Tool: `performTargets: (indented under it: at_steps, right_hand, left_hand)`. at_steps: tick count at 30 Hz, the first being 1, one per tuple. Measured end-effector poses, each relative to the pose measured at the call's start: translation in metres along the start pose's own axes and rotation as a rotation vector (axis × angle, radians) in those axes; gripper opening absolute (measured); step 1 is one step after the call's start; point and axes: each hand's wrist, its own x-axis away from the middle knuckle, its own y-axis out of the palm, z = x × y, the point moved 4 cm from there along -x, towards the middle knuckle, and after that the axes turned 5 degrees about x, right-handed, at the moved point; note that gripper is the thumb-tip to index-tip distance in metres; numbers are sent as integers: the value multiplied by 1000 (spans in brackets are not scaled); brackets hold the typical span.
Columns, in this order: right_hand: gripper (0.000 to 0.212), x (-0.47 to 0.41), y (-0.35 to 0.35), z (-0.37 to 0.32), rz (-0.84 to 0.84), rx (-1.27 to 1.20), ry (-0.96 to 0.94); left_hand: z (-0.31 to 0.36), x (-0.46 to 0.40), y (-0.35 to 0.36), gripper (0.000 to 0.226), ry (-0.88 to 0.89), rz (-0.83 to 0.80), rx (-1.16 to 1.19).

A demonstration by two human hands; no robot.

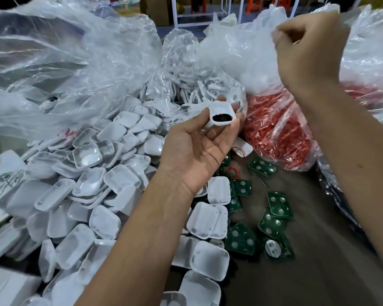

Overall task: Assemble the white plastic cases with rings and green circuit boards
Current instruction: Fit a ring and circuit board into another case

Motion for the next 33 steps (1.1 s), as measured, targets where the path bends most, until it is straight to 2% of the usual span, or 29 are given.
performTargets:
  at_steps: [2, 4, 6, 12, 17, 25, 30, 33]
  right_hand:
    - [15, 26, -11, -4, -33, -361, 109]
    - [5, 60, -12, -7, -189, -729, 243]
    - [3, 90, -10, -6, -288, -890, 306]
    - [10, 120, 2, 7, -375, -1102, 412]
    - [16, 123, 7, 7, -519, -1191, 384]
    - [25, 124, 3, -2, -654, -1315, 292]
    - [18, 123, 6, 2, -692, -1461, 358]
    - [28, 123, 9, 3, -671, -1489, 392]
  left_hand:
    - [0, 0, 0, 30, 17, -3, 5]
    - [1, -1, 0, 31, 44, -5, -1]
    - [2, -2, -1, 31, 58, -4, -7]
    - [5, 0, -2, 28, 112, 22, -52]
    - [9, 1, -3, 31, 174, 49, -65]
    - [9, 2, -2, 33, 238, 71, -63]
    - [9, 1, -3, 38, 227, 38, -72]
    - [8, 0, -3, 37, 238, 33, -72]
